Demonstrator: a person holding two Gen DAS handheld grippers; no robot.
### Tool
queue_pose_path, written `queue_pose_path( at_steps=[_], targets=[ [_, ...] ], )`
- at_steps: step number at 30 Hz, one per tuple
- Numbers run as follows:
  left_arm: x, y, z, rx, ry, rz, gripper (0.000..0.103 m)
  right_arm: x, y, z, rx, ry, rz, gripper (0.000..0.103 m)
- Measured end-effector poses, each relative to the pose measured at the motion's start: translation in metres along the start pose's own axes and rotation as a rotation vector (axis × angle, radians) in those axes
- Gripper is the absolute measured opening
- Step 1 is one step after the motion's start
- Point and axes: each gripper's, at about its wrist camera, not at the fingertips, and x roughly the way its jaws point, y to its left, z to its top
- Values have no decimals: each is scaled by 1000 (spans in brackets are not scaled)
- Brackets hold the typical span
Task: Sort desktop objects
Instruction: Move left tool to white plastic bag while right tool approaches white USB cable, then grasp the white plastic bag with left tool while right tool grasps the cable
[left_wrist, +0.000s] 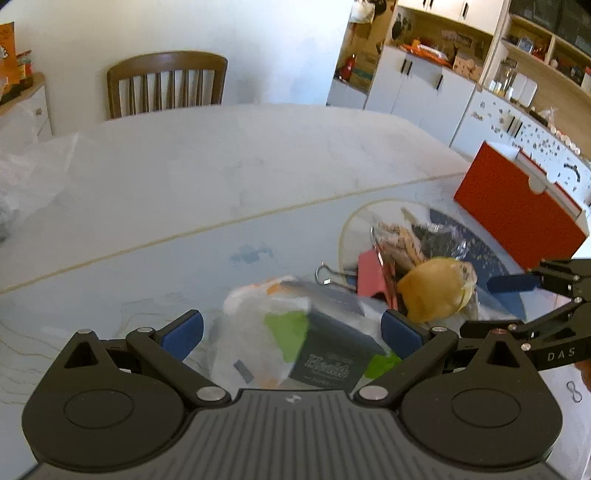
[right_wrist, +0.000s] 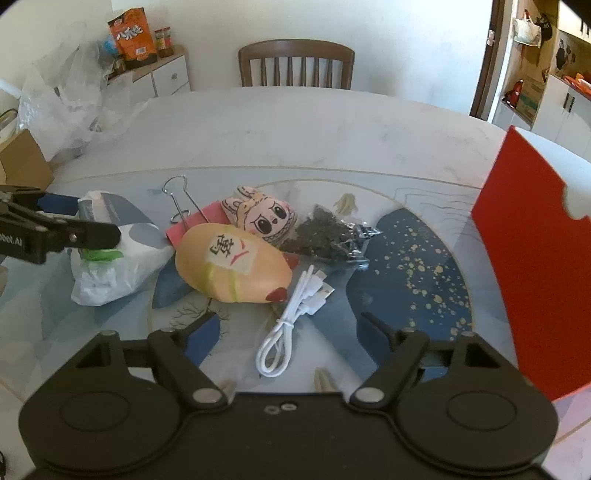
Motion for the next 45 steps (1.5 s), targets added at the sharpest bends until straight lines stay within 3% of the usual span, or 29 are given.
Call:
queue_pose_path(
  at_steps=[18, 23, 30, 34, 45],
  targets=[
    [2, -8, -11, -69, -3, 11, 99, 8, 3, 0, -17, -23, 4, 50],
    [-2, -10, -14, -102, -3, 15, 88, 6, -1, -2, -12, -33, -1, 39],
    [-10, -17, -19, -166, 12, 1, 72, 0, -11, -6, 12, -27, -6, 13],
    [-15, -23, -23, -204, 20, -1, 60, -6, -16, -12, 21, -23, -6, 12],
    [-37, -40, -31, -309, 8, -51, 53, -35, -25, -28, 56, -35, 15, 12]
  ],
)
